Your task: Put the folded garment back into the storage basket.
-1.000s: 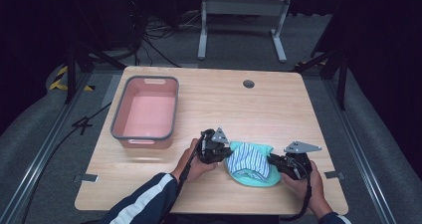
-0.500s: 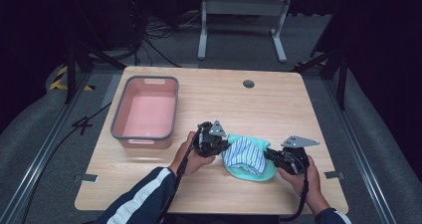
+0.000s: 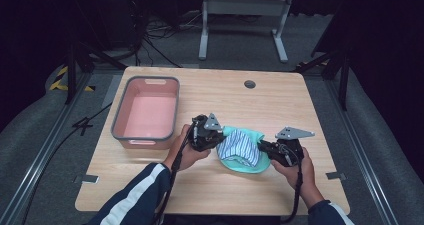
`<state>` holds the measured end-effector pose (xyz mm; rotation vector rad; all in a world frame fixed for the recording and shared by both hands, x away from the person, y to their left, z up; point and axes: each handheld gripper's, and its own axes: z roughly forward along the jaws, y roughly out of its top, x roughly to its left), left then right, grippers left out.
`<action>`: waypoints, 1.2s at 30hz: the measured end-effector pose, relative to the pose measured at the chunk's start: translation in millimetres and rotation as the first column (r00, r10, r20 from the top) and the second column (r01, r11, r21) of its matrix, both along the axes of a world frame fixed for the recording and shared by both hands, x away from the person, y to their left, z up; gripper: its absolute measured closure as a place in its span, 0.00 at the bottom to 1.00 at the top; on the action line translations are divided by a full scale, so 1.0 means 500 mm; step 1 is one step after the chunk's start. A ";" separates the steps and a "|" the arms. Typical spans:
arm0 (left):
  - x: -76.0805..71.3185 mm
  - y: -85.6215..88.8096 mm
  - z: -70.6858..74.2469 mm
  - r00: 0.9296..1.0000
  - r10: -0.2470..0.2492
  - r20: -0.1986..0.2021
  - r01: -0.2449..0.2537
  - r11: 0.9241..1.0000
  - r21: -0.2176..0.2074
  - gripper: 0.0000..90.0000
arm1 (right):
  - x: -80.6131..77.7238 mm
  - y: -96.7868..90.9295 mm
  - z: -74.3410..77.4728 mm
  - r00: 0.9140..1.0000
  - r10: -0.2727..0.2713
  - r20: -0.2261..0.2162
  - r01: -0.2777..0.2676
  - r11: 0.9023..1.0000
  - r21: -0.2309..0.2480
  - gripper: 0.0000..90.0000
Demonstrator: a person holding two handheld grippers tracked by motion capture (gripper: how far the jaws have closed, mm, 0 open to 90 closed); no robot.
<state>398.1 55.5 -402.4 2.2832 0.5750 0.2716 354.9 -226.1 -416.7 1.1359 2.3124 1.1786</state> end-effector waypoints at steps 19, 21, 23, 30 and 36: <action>-0.002 0.096 0.068 0.996 0.077 0.045 -0.076 0.997 -0.020 0.95 | 0.036 0.087 0.074 0.995 0.079 0.061 -0.079 0.997 -0.003 0.92; -0.003 0.105 0.077 0.995 0.084 0.056 -0.083 0.996 -0.014 0.95 | 0.038 0.096 0.080 0.994 0.085 0.061 -0.085 0.996 -0.002 0.92; -0.003 0.117 0.086 0.994 0.092 0.061 -0.091 0.996 -0.015 0.95 | 0.044 0.106 0.085 0.994 0.093 0.066 -0.093 0.996 -0.001 0.92; -0.006 0.162 0.108 0.986 0.147 0.078 -0.145 0.989 -0.028 0.95 | 0.066 0.143 0.107 0.989 0.128 0.079 -0.130 0.991 0.015 0.92; -0.011 0.201 0.122 0.977 0.195 0.091 -0.192 0.981 -0.040 0.95 | 0.081 0.183 0.124 0.982 0.168 0.090 -0.171 0.985 0.016 0.92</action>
